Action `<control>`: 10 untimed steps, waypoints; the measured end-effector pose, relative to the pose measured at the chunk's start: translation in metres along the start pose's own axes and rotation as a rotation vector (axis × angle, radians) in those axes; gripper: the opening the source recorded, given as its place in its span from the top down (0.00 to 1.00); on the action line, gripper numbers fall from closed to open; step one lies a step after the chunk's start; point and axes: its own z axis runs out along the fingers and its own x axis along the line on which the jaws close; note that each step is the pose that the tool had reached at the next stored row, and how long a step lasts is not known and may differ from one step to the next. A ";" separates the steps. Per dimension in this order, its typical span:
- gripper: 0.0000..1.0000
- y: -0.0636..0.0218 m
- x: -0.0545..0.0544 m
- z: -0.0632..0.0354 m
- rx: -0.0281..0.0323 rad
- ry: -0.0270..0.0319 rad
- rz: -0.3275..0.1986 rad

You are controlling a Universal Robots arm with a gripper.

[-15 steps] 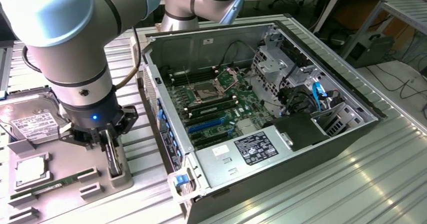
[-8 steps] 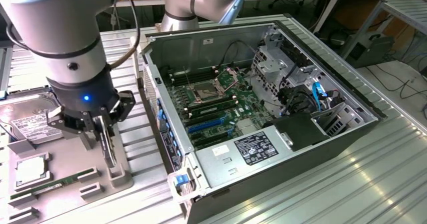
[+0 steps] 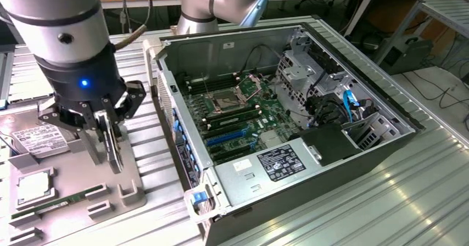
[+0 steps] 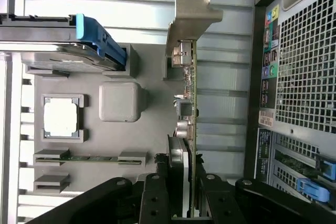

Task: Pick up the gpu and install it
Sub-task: 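Pick up the gpu and move the gpu toward the slot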

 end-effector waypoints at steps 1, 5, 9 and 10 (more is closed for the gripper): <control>0.72 0.0002 0.000 -0.0048 0.0000 0.0001 0.000; 0.72 0.0012 0.000 -0.0313 0.0001 0.0001 0.000; 0.72 0.0020 0.000 -0.0507 0.0001 0.0001 0.000; 0.72 0.0021 0.000 -0.0550 0.0000 0.0000 0.000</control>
